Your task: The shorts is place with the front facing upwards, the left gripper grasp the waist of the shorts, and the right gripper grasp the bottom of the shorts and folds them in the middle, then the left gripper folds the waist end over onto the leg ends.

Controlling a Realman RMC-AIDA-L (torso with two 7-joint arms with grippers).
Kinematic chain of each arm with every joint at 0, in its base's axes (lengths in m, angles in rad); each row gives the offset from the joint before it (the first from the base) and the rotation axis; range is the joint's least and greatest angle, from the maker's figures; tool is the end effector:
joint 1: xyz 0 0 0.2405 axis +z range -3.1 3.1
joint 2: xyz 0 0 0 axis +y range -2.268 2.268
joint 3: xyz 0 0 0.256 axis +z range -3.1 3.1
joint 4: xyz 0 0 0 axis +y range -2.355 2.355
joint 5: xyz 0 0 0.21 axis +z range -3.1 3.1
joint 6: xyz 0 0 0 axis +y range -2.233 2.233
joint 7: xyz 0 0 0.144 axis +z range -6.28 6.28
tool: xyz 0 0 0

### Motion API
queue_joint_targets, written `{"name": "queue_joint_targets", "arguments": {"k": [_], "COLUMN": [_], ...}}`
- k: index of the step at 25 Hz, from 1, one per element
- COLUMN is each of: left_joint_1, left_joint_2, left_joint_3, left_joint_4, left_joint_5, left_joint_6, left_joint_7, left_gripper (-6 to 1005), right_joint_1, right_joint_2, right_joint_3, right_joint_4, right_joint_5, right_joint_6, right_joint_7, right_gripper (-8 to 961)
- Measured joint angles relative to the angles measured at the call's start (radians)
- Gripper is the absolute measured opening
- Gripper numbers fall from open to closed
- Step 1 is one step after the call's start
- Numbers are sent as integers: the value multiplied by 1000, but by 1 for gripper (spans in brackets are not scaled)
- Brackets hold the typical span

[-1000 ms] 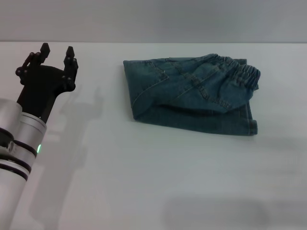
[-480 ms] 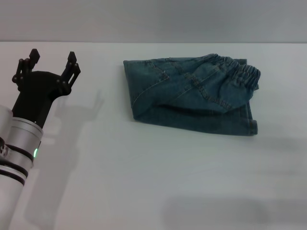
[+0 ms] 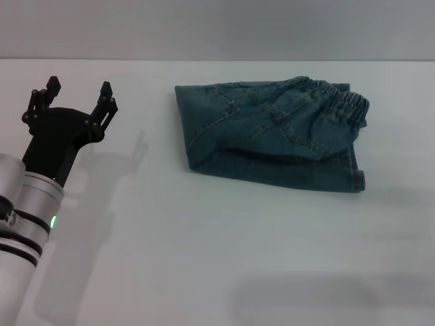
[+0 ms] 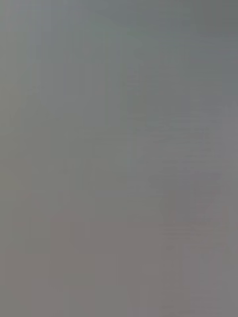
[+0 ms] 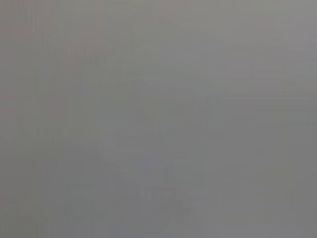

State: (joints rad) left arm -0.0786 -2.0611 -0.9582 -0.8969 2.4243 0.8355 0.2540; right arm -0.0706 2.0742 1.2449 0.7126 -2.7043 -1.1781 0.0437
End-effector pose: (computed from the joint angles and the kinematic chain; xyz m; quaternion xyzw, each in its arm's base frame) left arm -0.2651 0.2992 -0.0369 -0.6988 -0.2300 -0.3016 0.6065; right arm 0.3340 0.2457 0.0308 -0.5949 0.2134 0.3455 0.6937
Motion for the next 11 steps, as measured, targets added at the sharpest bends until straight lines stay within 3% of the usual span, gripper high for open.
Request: {"name": "queue_joint_targets", "arguments": {"k": [11], "left_joint_1": [7], "left_joint_2": [-1], "left_joint_3": [1], "left_joint_4": [1], "left_joint_5": [-3], "left_joint_6": [18], "left_joint_7": [2], "left_gripper": [844], "right_joint_1": [20], "right_joint_2": [0], "right_joint_3": [-5], "right_joint_4": [-18], "right_joint_5": [0], "right_joint_6": [-1], "right_joint_7": [3], "right_gripper": [777]}}
